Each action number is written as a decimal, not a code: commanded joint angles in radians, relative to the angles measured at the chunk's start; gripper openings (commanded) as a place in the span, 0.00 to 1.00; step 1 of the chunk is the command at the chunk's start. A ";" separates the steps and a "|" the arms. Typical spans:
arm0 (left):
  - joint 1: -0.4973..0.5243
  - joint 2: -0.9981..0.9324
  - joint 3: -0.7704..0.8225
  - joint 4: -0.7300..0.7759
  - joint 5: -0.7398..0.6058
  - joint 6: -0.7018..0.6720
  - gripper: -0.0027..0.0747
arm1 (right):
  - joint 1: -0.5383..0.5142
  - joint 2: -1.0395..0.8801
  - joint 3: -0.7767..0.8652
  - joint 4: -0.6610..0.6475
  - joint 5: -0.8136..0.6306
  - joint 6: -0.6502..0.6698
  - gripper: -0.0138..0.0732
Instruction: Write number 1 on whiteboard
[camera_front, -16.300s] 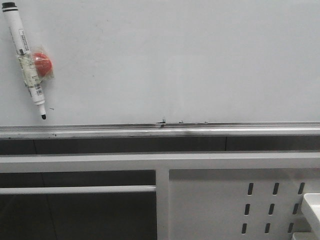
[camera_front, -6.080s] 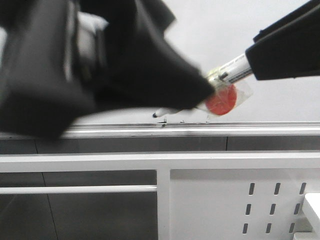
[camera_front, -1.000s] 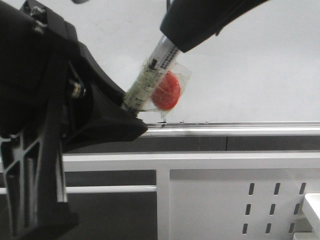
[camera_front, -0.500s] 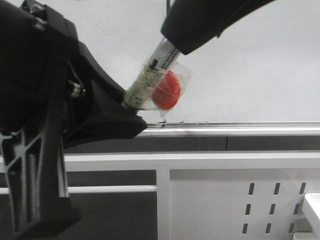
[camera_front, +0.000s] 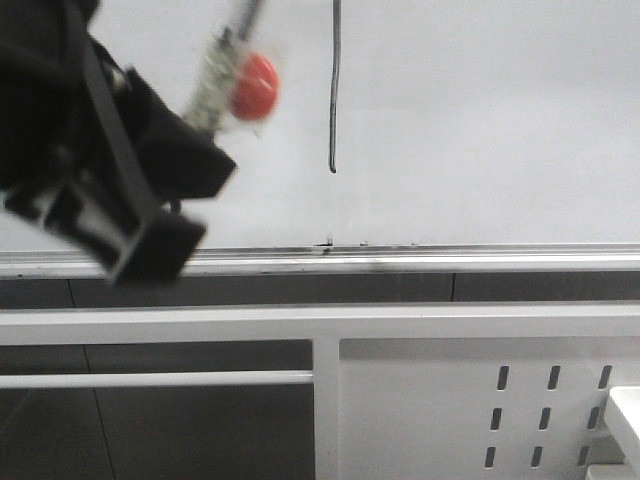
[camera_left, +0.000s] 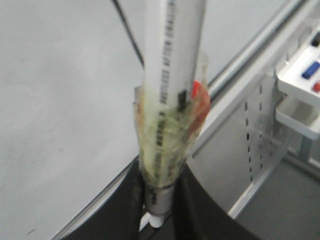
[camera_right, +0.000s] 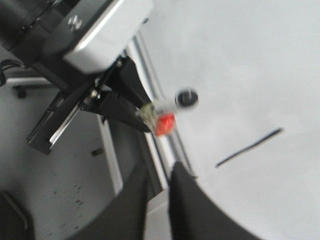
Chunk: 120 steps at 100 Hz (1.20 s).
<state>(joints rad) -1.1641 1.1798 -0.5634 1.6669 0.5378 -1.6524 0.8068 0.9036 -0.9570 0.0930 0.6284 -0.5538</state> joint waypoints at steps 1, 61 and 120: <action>-0.001 -0.036 -0.034 0.019 0.111 -0.140 0.01 | -0.032 -0.048 -0.034 -0.010 -0.053 0.004 0.08; -0.001 -0.017 0.023 0.019 0.336 -0.593 0.01 | -0.057 -0.077 -0.030 -0.010 -0.015 0.004 0.08; 0.083 0.136 0.013 0.092 0.256 -0.599 0.01 | -0.057 -0.077 -0.030 -0.006 -0.015 0.004 0.08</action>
<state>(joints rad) -1.0897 1.3231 -0.5208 1.7045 0.7478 -2.2395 0.7564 0.8354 -0.9570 0.0873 0.6803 -0.5525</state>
